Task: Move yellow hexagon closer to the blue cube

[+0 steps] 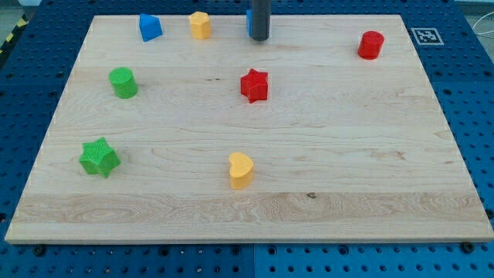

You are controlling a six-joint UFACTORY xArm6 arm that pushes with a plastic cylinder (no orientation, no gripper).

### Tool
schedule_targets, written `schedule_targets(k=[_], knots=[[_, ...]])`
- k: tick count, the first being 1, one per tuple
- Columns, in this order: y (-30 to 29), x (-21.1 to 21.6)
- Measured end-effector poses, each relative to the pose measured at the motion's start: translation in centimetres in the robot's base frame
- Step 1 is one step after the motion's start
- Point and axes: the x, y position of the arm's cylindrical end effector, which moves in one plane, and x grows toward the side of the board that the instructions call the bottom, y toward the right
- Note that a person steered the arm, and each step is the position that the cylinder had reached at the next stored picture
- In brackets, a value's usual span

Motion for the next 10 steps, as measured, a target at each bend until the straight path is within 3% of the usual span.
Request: schedule_targets(k=[2, 3, 5, 7, 10], knots=[[0.0, 1.5], [-0.6, 4.8], [-6.7, 6.2], [-8.9, 2.1], [-13.4, 0.5]])
